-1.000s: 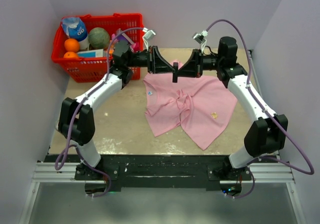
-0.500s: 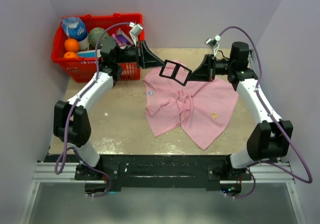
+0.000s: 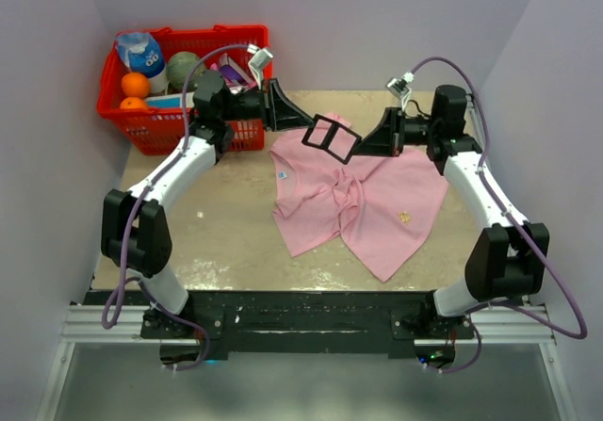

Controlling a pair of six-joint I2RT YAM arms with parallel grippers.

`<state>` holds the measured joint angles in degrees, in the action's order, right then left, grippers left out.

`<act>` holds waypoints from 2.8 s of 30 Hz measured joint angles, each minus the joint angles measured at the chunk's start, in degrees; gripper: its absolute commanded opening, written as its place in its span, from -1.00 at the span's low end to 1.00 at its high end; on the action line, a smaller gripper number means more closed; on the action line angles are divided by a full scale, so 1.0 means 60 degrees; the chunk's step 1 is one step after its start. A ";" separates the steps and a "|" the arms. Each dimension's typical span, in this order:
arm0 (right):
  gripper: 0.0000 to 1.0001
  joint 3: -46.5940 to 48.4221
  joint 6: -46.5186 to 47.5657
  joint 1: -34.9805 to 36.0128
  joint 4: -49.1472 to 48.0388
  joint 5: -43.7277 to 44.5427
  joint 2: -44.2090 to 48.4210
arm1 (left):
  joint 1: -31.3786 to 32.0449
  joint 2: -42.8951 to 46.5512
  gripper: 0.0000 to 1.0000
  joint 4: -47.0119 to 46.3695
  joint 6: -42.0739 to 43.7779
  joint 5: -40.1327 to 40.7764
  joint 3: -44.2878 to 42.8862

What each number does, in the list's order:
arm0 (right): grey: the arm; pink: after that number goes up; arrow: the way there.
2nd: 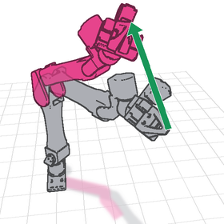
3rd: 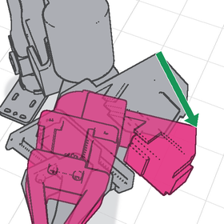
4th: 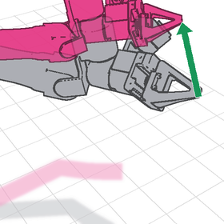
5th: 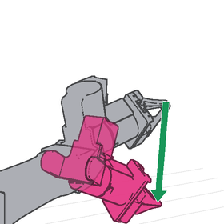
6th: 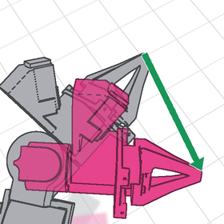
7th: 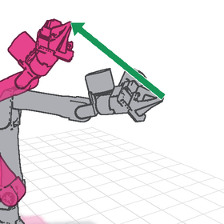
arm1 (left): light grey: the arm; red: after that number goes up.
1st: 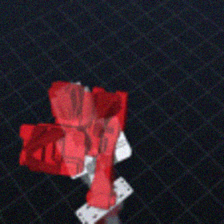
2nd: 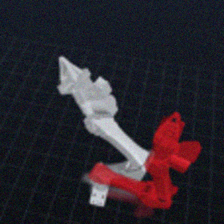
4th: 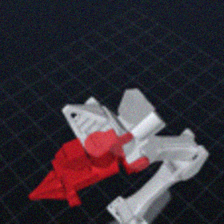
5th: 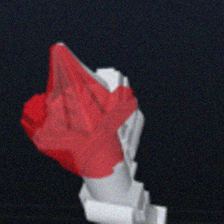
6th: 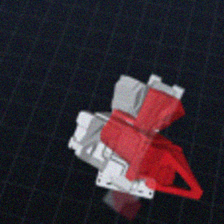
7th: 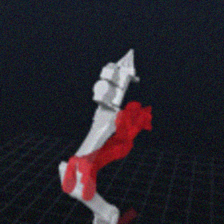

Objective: Remove the brooch from the garment
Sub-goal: Open the brooch box, then adjust the brooch box.

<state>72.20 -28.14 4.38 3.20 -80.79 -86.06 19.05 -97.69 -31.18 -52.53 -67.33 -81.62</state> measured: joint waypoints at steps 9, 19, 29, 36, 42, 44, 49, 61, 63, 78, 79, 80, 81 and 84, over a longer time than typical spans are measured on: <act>-1.00 -0.0044 0.1191 -0.0011 0.1384 -0.0412 -0.0882 | 0.0109 0.0000 -1.00 0.0062 0.0113 -0.0047 0.0000; -0.90 0.0288 0.1559 -0.0117 0.2197 -0.0463 -0.1086 | 0.0113 0.0106 -1.00 0.0426 0.1137 0.0357 0.0000; 0.98 0.1457 0.1894 -0.0109 0.2575 0.0896 -0.0583 | 0.0302 0.0069 -1.00 0.1377 0.2120 0.0579 -0.0004; 0.98 0.2918 0.4266 -0.0022 0.3945 0.2645 -0.0397 | 0.0601 -0.0168 -1.00 0.1807 0.2550 0.0659 -0.0022; 0.98 0.2918 0.5468 0.0142 0.4699 0.3461 -0.0408 | 0.0918 -0.0321 -1.00 0.1814 0.2510 0.0678 -0.0026; 0.98 0.2805 0.5716 0.0175 0.4878 0.3599 -0.0408 | 0.0958 -0.0335 -1.00 0.1774 0.2441 0.0678 -0.0055; 0.98 0.2313 0.6244 0.0255 0.5399 0.4109 -0.0408 | 0.0965 -0.0350 -1.00 0.1406 0.2182 0.0630 -0.0109; 0.31 0.1282 0.5413 0.0310 0.4506 0.3566 -0.0404 | 0.0965 -0.0572 -1.00 0.0270 0.1275 0.0579 -0.0211; 0.22 0.1279 0.5053 0.0342 0.4069 0.3344 -0.0404 | 0.0965 -0.0579 -1.00 0.0197 0.1188 0.0576 -0.0219; 0.98 0.1304 0.4477 0.0408 0.3483 0.3275 -0.0393 | 0.0991 -0.0823 -1.00 0.0306 0.1319 0.0605 -0.0535; 0.98 0.1304 0.4561 0.0259 0.3639 0.3344 -0.0379 | 0.1005 -0.0933 -1.00 0.0379 0.1406 0.0637 -0.0637; 0.98 0.1304 0.4615 0.0073 0.3781 0.3366 -0.0353 | 0.1027 -0.1042 -1.00 0.0448 0.1468 0.0678 -0.0721; 0.98 0.1308 0.4630 -0.0233 0.3872 0.3366 -0.0335 | 0.1064 -0.1191 -1.00 0.0557 0.1545 0.0721 -0.0852; 0.98 0.1654 0.4703 -0.1370 0.4171 0.3300 -0.0324 | 0.1249 -0.1789 -1.00 0.0925 0.1832 0.0867 -0.1315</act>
<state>82.13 0.08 -3.84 28.23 -60.99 -88.01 26.55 -108.42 -25.63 -41.54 -62.13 -89.52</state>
